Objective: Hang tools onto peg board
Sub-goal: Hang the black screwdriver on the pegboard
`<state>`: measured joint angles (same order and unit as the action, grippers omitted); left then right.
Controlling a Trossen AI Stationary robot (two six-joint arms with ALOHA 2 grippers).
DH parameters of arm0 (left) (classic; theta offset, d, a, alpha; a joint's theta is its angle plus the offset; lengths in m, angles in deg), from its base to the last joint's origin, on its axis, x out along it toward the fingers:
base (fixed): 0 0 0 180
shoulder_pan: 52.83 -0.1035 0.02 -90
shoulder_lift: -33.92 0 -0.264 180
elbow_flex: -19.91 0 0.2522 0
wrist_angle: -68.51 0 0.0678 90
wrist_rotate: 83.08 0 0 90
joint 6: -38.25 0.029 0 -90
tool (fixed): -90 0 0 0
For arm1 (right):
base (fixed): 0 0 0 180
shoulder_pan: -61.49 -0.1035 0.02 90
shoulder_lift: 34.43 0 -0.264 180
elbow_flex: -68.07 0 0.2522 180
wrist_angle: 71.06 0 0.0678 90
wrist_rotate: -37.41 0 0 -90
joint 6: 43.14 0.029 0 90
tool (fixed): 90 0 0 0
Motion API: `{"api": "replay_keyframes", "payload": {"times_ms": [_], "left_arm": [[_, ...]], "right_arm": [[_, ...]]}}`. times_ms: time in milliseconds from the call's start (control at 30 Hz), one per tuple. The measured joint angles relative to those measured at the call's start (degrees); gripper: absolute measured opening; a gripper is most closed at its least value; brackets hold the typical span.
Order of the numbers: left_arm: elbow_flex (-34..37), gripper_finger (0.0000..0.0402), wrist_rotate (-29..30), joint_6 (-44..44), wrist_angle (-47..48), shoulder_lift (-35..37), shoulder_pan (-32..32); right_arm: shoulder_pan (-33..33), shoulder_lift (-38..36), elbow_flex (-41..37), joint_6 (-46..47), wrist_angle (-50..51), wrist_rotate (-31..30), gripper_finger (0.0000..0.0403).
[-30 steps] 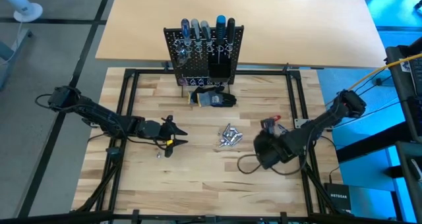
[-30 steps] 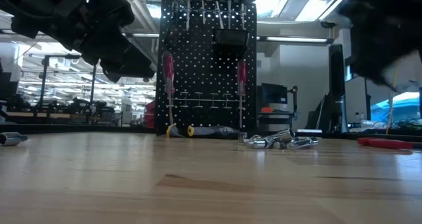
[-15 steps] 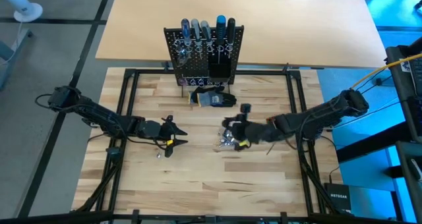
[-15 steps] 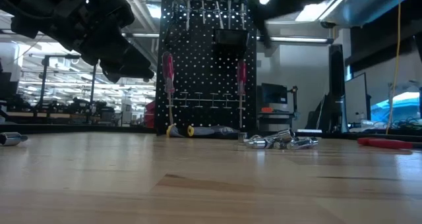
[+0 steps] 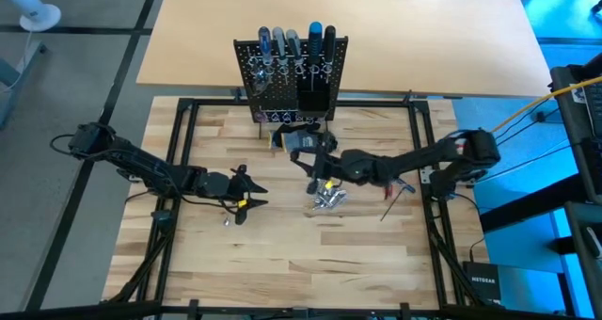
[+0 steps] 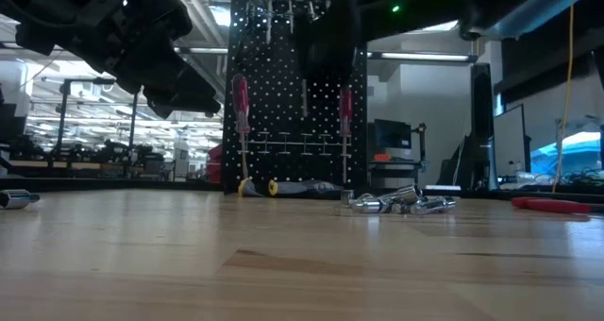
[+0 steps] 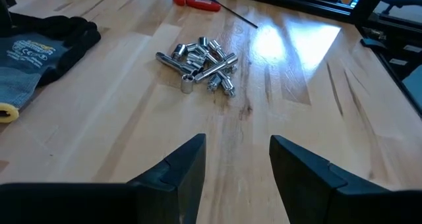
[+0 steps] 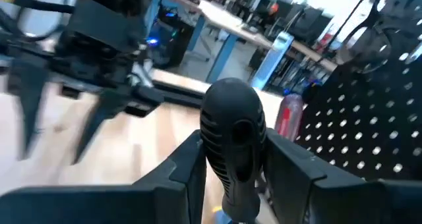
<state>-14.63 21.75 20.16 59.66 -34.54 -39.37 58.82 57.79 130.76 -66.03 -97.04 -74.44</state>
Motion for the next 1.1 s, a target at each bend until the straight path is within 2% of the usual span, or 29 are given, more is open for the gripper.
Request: {"api": "replay_keyframes", "payload": {"times_ms": [167,300,500,700,867,1100], "left_arm": [[0.0,0.0158,0.11,0.46,0.07,0.0,0.0],[0.0,0.0158,1.92,0.24,0.13,0.0,0.0],[0.0,0.0158,1.95,0.07,1.55,0.0,0.0],[0.0,0.0158,2.15,0.11,2.21,0.02,-0.17],[0.0,0.0158,2.32,0.41,2.62,0.02,-0.48],[0.0,0.0158,2.3,0.45,2.87,0.02,-0.44]], "right_arm": [[2.25,5.74,3.21,-0.05,-9.27,-2.42,0.0123],[3.73,11.18,7.17,-0.05,-13.84,-2.02,0.0122],[5.95,18.22,14.24,-1.04,-14.11,-3.13,0.0124],[8.29,21.73,19.35,-0.86,-13.98,-2.95,0.0124],[9.47,23.4,21.66,1.48,-14.17,-2.68,0.0125],[9.92,25.61,22.51,0.94,-11.92,-5.63,0.0124]]}}
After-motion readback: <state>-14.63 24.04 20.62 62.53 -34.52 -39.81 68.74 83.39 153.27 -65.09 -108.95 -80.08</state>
